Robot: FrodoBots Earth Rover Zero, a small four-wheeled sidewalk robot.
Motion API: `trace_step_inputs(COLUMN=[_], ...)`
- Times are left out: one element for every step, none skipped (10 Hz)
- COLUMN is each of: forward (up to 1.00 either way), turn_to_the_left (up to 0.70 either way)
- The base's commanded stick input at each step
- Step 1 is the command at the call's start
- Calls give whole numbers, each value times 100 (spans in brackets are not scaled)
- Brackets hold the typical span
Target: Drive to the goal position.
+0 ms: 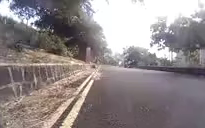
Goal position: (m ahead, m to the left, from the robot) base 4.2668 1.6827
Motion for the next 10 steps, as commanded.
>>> trace_step_inputs(forward=[100, 100, 100, 100, 100, 100, 100, 100, 100, 100], turn_to_the_left=[0, 0, 0, 0, 0, 0, 0, 0, 0, 0])
